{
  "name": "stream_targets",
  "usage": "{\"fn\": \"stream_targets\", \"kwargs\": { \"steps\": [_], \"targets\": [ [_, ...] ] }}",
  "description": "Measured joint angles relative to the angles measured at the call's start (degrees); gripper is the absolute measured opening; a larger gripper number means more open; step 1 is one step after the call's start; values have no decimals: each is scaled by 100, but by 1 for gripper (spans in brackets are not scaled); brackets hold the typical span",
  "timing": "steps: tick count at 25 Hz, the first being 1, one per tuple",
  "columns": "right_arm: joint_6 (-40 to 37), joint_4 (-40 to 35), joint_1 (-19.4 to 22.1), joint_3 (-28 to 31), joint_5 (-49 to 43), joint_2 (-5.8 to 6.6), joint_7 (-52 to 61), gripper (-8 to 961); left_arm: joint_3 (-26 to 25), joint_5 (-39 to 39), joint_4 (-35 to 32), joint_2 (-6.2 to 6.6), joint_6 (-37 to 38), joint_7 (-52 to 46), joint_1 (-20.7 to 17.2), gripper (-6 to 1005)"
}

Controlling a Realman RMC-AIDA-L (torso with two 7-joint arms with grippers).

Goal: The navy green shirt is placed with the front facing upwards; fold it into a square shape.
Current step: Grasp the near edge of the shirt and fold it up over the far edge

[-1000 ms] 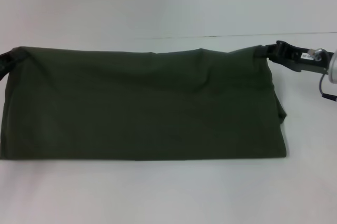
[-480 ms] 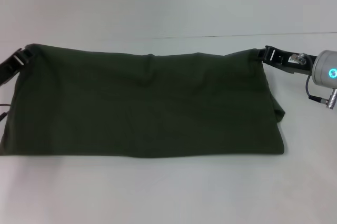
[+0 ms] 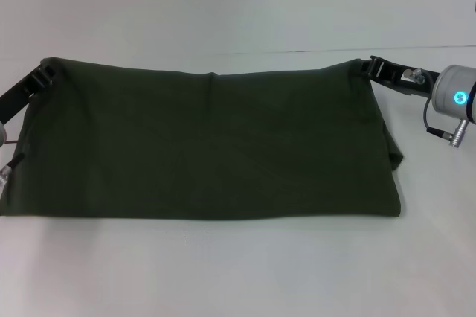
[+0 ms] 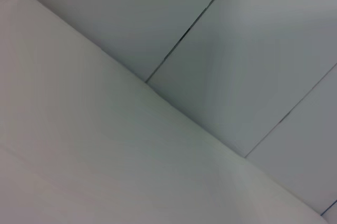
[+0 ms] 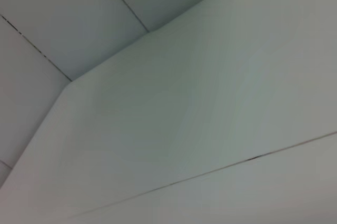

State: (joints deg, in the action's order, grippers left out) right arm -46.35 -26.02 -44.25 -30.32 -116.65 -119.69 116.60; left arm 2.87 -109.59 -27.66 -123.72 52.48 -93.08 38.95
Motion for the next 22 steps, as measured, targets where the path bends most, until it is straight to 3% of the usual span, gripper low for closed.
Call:
{"fn": "stream_targets", "kwargs": {
  "steps": [8,10,13,19,22],
  "targets": [
    [266,97,-99,-312,35,-4,-3,92,15,351,193,-15,-416,339,45,61],
    [285,100,-101,-314,39,-3,-6,168,-4,590,283,-16,-457,588,16,61],
    [294,100,-90,-316,43,-2,-13,281,-10,943,392,-15,-460,881,-41,129],
    [377,100,-11,-253,120,0,-15,536,-10,1183,429,-10,-463,985,-131,368],
    [422,60,158,-237,532,17,-15,601,15,1186,429,-2,-376,975,-198,495]
  ]
}}
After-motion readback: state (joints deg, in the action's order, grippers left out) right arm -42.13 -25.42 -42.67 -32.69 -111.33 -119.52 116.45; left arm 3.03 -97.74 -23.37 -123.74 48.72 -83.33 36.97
